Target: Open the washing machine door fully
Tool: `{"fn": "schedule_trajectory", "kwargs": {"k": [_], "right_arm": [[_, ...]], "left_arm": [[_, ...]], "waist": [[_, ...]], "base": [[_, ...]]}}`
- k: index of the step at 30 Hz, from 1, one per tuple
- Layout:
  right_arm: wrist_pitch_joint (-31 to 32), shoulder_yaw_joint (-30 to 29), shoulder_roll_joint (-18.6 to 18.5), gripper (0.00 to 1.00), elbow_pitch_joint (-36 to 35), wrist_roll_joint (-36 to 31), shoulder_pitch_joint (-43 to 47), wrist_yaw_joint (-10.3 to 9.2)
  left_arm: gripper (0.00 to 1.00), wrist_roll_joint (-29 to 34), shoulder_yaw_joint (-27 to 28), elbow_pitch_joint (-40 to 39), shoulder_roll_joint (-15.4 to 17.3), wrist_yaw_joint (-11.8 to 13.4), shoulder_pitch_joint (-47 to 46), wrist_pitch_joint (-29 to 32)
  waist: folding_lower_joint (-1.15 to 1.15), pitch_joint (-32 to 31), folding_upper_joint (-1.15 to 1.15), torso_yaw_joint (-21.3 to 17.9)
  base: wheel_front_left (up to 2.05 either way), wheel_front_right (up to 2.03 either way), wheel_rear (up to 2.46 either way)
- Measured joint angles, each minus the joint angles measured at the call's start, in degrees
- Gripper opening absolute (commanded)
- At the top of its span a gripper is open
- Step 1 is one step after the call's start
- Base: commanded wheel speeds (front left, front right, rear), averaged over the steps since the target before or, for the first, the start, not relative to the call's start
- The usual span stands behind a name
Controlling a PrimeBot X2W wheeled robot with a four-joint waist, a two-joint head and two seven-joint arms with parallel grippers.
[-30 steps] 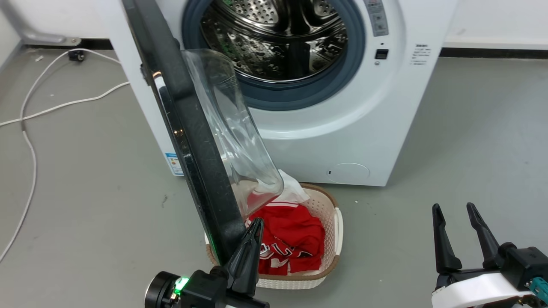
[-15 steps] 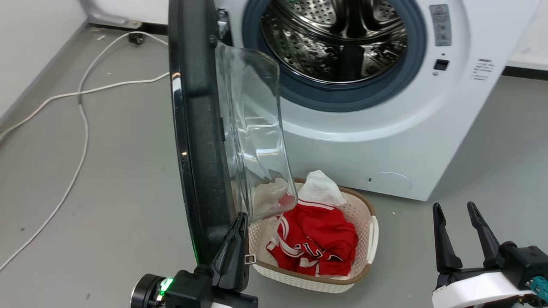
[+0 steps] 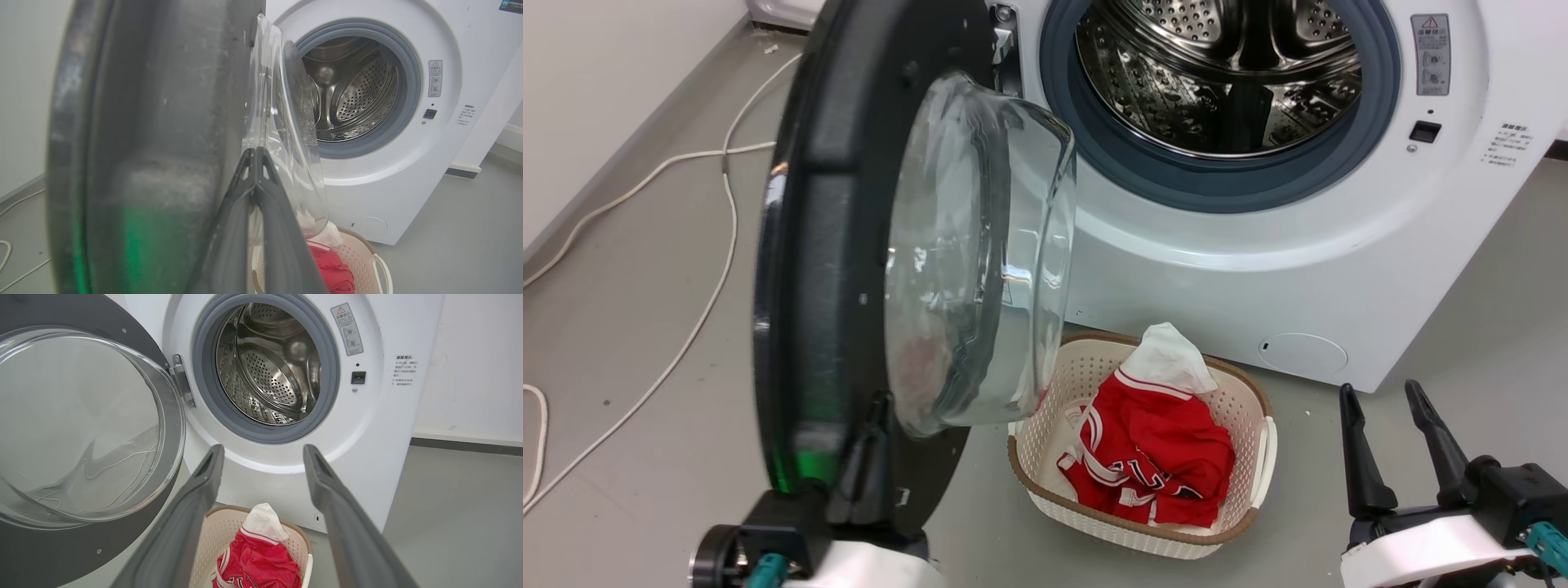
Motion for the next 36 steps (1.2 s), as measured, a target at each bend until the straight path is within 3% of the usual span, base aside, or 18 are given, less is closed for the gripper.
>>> {"fn": "schedule_trajectory", "kwargs": {"k": [16, 30, 36], "right_arm": [[0.13, -0.37, 0.02, 1.00, -0.14, 0.16, -0.47, 0.00], [1.54, -0.62, 0.03, 1.00, -1.68, -1.07, -2.38, 0.01], [1.94, -0.68, 0.03, 1.00, -2.37, -1.64, -3.33, 0.01]], "left_arm": [[0.00, -6.89, 14.47, 5.45, 5.03, 1.76, -0.92, -2.36], [0.00, -14.40, 25.01, 16.81, 10.20, -2.68, -9.10, -3.76], [0.00, -17.06, 28.51, 23.27, 14.03, -5.26, -13.29, -3.85]], "waist": [[0.00, 1.99, 0.00, -2.12], [0.00, 6.05, 0.00, -1.11], [0.01, 7.82, 0.00, -1.28]], "base": [[0.00, 0.00, 0.00], [0.00, 0.00, 0.00], [0.00, 0.00, 0.00]]}}
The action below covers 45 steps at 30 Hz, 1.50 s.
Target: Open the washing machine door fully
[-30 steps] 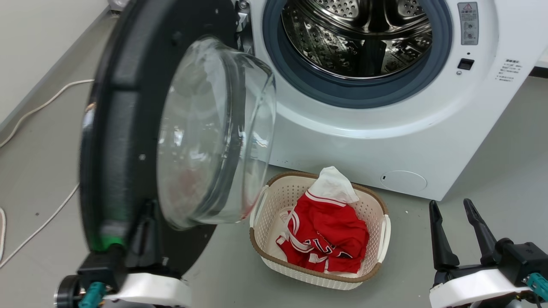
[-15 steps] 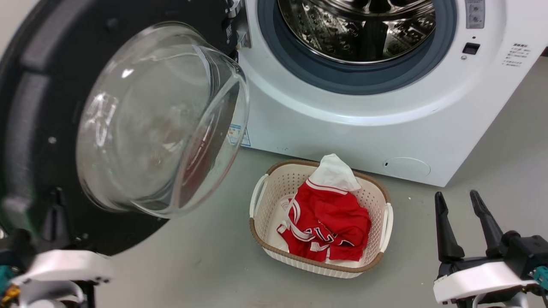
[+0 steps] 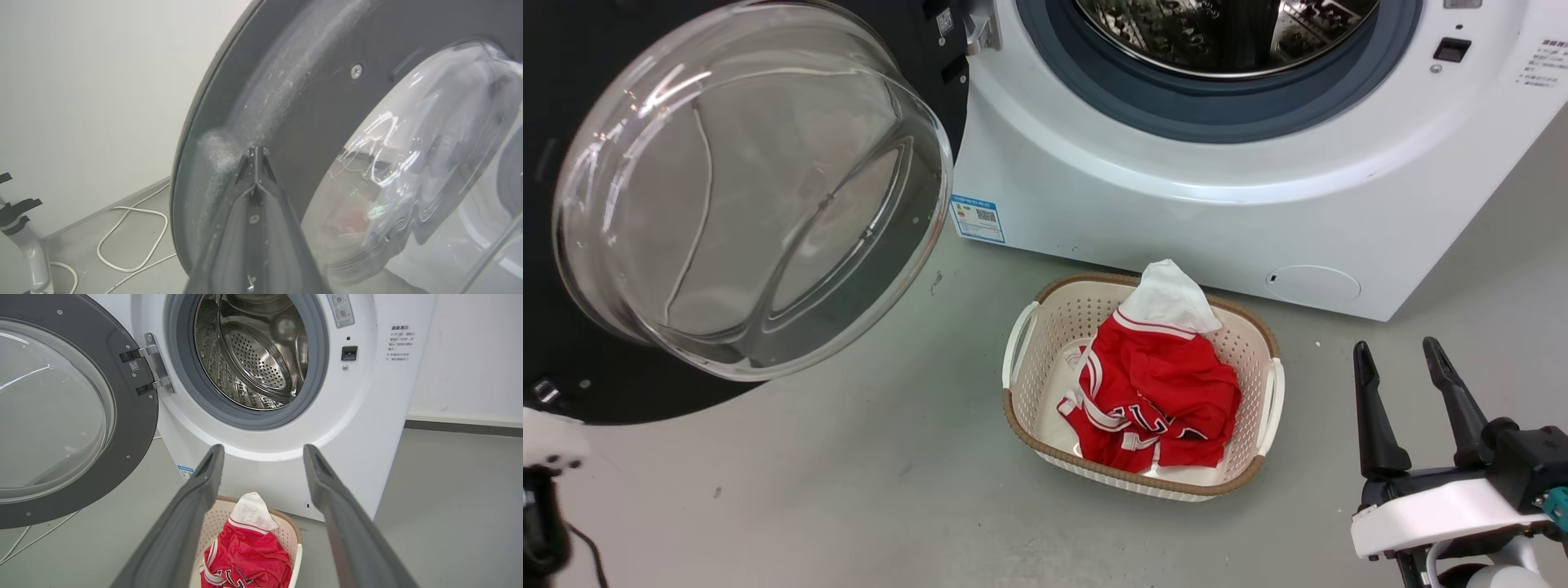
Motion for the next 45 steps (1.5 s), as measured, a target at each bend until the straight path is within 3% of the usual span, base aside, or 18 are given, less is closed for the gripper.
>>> {"fn": "schedule_trajectory", "kwargs": {"k": [11, 18, 23, 33, 45], "right_arm": [[0.11, 0.07, 0.00, 1.00, -0.44, -0.49, -0.80, 0.00], [-0.27, 0.00, 0.00, 1.00, 0.35, -0.07, -0.72, 0.00], [-0.94, -0.15, 0.00, 1.00, 1.02, 0.47, -0.52, 0.00], [-2.04, -0.09, -0.01, 1.00, 2.32, 1.14, 0.02, 0.00], [-2.69, -0.01, 0.00, 1.00, 3.50, 1.01, 1.20, 0.00]], "left_arm": [[0.00, -2.43, 1.92, 13.10, 4.38, -4.90, -8.18, -0.52], [0.00, -1.44, 1.41, 15.93, 4.20, -5.92, -9.37, -1.27], [0.00, 0.75, 1.85, 14.50, 3.19, -5.34, -8.18, -1.63], [0.00, 8.20, 2.99, 0.73, -3.58, -2.83, 2.34, -1.58], [0.00, 13.55, -5.70, -9.72, -12.36, -3.48, 10.15, -1.58]], "waist": [[0.00, 1.73, 0.00, -0.52], [0.00, 0.78, 0.00, -1.00], [0.00, -0.43, 0.00, -1.12], [0.00, -3.69, 0.00, -2.22], [-0.01, -6.62, 0.00, -6.61]], "base": [[0.00, 0.00, 0.00], [0.00, 0.00, 0.00], [0.00, 0.00, 0.00], [0.00, 0.00, 0.00], [0.00, 0.00, 0.00]]}}
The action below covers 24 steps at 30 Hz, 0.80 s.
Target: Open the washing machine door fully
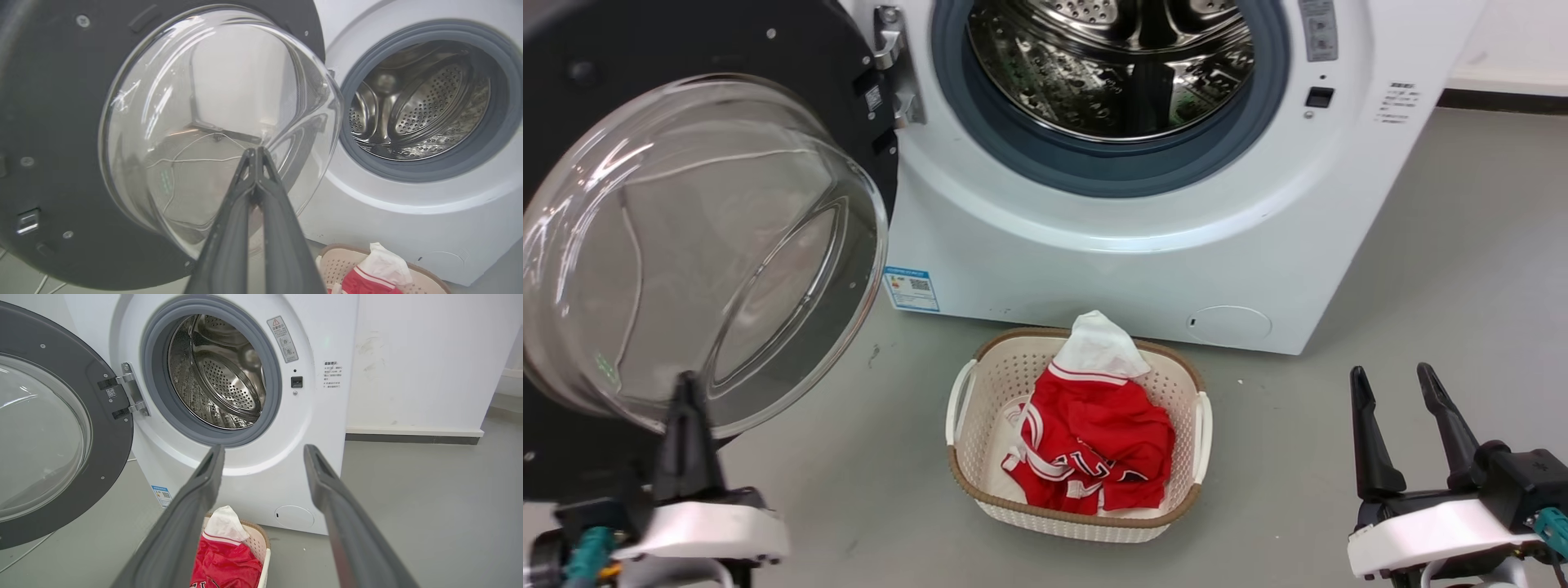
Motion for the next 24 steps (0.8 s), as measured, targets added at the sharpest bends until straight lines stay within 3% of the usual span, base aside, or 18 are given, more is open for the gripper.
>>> {"fn": "schedule_trajectory", "kwargs": {"k": [6, 16, 17, 19, 20, 24], "right_arm": [[0.00, 0.38, 0.00, 1.00, 0.03, -1.19, -0.04, 0.00], [0.01, 0.70, 0.00, 1.00, -0.11, -2.86, -1.25, 0.00], [0.01, 0.76, -0.01, 1.00, -0.10, -2.98, -1.29, 0.00], [-0.02, 0.74, 0.00, 1.00, -0.08, -3.01, -1.29, 0.00], [-0.04, 0.67, -0.01, 1.00, -0.08, -3.01, -1.31, 0.00], [-0.25, 0.68, 0.00, 1.00, -0.04, -3.03, -1.75, 0.00]], "left_arm": [[0.00, 4.22, -6.15, 0.45, -2.27, -1.74, -0.47, 0.00], [0.00, 7.79, -8.59, 4.02, -4.48, -4.17, -5.26, 0.00], [0.15, 8.15, -8.58, 4.16, -4.76, -4.32, -5.49, 0.00], [0.57, 8.70, -8.50, 4.21, -5.37, -4.37, -5.81, 0.00], [1.00, 8.86, -8.38, 4.21, -5.54, -4.37, -5.99, 0.00], [1.00, 9.80, -7.57, 4.19, -6.03, -4.55, -6.11, 0.00]], "waist": [[0.00, -0.72, 0.00, -3.05], [0.00, 0.09, 0.00, -8.60], [0.00, 0.28, 0.00, -9.02], [0.00, 0.63, 0.00, -9.70], [0.00, 0.79, 0.00, -9.91], [0.00, 1.19, 0.00, -10.35]], "base": [[0.00, 0.00, 0.00], [0.00, 0.00, 0.00], [0.00, 0.00, 0.00], [0.00, 0.00, 0.00], [0.00, 0.00, 0.00], [0.00, 0.00, 0.00]]}}
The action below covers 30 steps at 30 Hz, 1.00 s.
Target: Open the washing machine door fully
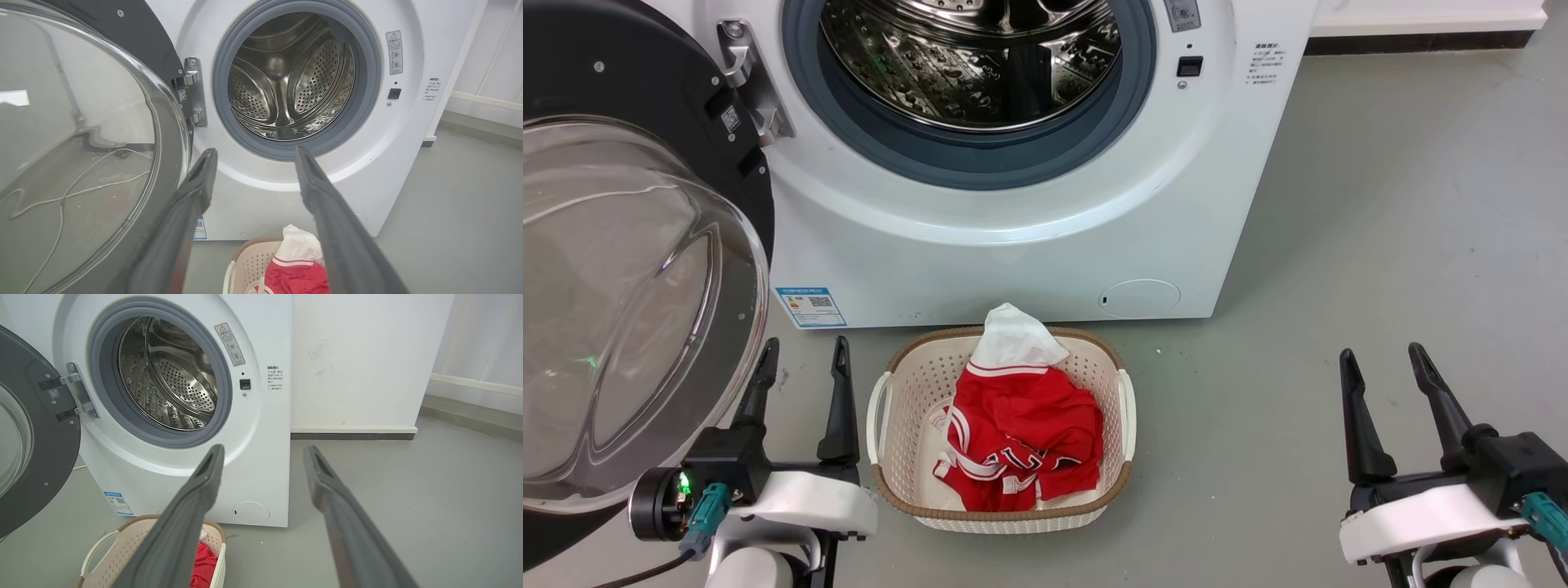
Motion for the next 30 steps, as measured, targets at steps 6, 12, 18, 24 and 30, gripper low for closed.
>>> {"fn": "schedule_trajectory", "kwargs": {"k": [6, 12, 18, 24, 30], "right_arm": [[-0.26, -0.05, 0.00, 1.00, 0.01, 0.00, -0.19, 0.00], [-0.36, -0.08, 0.00, 1.00, 0.01, 0.01, -0.18, 0.00], [-0.45, -0.02, 0.00, 1.00, 0.08, 0.01, -0.16, 0.00], [-0.46, -0.03, 0.00, 1.00, 0.09, 0.05, -0.08, 0.00], [-0.45, -0.05, 0.00, 1.00, 0.08, 0.12, -0.02, 0.00]], "left_arm": [[1.00, 1.08, 1.19, -0.15, -0.73, -0.58, -0.02, 0.00], [1.00, 2.03, 2.02, -0.16, -1.31, -1.31, -0.02, 0.00], [1.00, 2.92, 2.87, -0.14, -2.19, -1.81, 0.03, 0.00], [1.00, 3.38, 3.52, -0.10, -2.70, -2.45, 0.13, 0.00], [1.00, 3.93, 4.20, -0.12, -3.14, -3.01, 0.21, 0.00]], "waist": [[0.00, 0.26, 0.00, 0.01], [0.00, 0.39, 0.00, 0.10], [0.00, 0.17, 0.00, 0.00], [0.00, -0.04, 0.00, -0.13], [0.00, 0.07, 0.00, -0.22]], "base": [[0.00, 0.00, 0.00], [0.00, 0.00, 0.00], [0.00, 0.00, 0.00], [0.00, 0.00, 0.00], [0.00, 0.00, 0.00]]}}
